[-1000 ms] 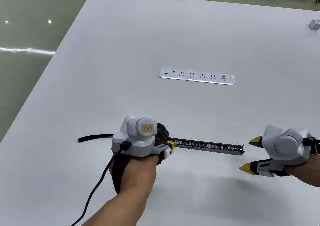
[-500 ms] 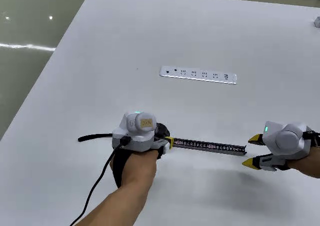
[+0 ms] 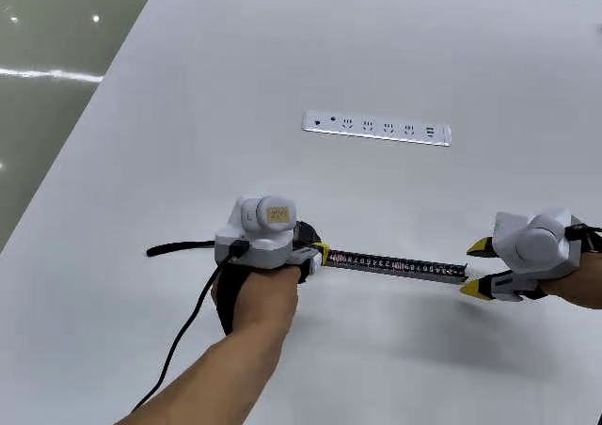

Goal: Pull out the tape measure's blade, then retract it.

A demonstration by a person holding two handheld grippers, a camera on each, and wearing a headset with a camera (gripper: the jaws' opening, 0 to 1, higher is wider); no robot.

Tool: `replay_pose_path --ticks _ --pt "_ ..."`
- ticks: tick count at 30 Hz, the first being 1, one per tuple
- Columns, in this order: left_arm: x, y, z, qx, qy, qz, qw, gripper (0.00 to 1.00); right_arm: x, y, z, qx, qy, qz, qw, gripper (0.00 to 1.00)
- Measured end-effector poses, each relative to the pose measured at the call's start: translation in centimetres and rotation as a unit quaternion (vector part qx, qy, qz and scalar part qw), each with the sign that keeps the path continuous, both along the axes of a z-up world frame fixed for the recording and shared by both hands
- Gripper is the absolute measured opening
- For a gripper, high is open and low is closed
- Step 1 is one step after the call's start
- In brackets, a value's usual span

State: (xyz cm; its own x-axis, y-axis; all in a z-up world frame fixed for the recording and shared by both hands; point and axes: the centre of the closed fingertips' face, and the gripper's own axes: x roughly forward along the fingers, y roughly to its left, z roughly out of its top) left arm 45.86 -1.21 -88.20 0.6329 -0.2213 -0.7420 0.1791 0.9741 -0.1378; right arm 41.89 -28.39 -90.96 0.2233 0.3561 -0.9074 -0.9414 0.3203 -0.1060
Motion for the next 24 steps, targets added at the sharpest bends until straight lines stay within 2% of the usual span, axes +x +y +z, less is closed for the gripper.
replay_pose_path --ticks 12,24 --pt "0.8 -0.2 -0.8 -0.003 0.009 0.004 0.9999 0.72 -0.4 0.0 -1.1 -0.015 0.018 0.026 0.9994 0.3" --pt "1.3 -0.6 -1.6 -0.008 0.017 0.006 0.9998 0.69 -0.1 0.1 -1.7 -0.02 0.026 0.035 0.9988 0.26"
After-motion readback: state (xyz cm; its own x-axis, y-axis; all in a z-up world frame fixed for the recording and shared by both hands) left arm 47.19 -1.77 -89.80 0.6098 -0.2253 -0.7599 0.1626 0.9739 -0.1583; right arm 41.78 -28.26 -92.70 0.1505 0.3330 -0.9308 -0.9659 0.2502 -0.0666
